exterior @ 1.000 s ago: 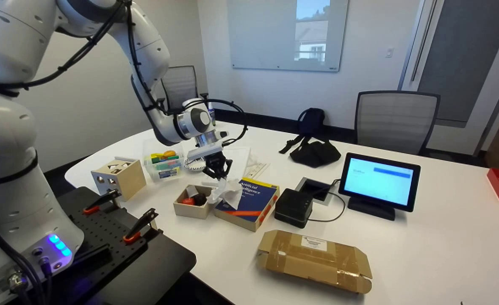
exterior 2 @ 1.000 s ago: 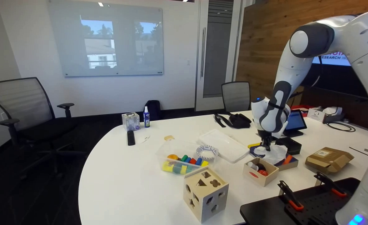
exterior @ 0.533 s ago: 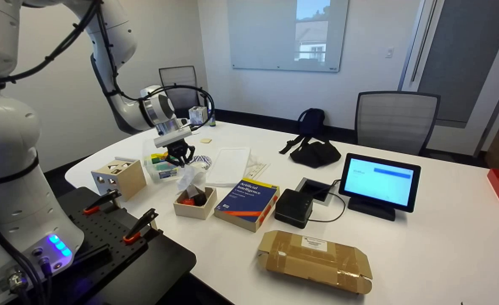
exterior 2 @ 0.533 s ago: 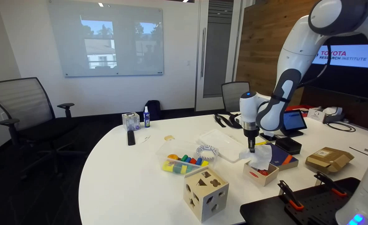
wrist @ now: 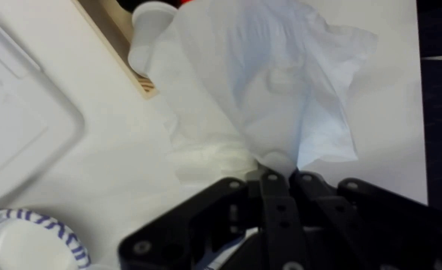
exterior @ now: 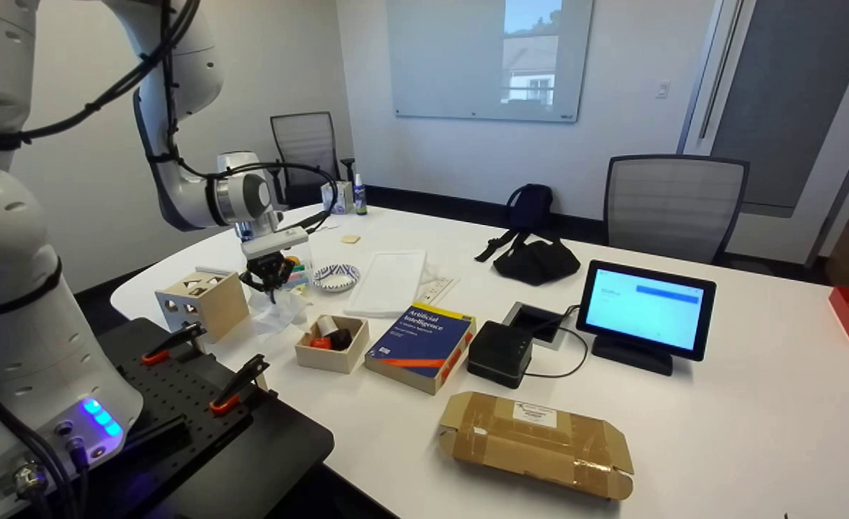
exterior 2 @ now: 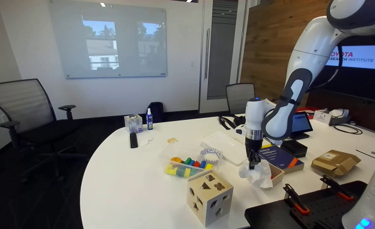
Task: Pick up the napkin from the table and wipe the book
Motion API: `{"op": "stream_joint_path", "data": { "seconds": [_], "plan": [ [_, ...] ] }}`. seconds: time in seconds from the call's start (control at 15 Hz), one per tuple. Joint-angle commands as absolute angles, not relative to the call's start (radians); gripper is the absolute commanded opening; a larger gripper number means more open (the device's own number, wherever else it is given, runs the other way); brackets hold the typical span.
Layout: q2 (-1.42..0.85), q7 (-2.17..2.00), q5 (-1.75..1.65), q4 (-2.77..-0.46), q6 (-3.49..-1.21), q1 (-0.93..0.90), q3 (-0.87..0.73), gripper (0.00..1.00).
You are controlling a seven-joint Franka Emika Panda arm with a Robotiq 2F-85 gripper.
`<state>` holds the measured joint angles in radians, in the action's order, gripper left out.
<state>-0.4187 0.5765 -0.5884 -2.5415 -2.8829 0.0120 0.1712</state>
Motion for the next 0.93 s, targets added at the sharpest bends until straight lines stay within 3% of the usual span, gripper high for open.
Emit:
{"op": "stream_joint_path", "data": {
  "seconds": [0.0,0.53,0.6,0.67,0.87],
  "plan": [
    [-0.474,0.828,-0.494,-2.549,-2.924,0.182,0.343,0.01],
    [-0.746,1.386,-0.247,-2.394,-2.766,0.38,0.604,0.01],
    [-0.76,1.414,-0.217,-2.37,-2.721,0.373,0.602,0.29],
    [-0.75,1.404,-0.195,-2.352,-2.698,0.334,0.569,0.3],
    [-0.704,1.368,-0.165,-2.326,-2.706,0.27,0.493,0.52]
  ]
}}
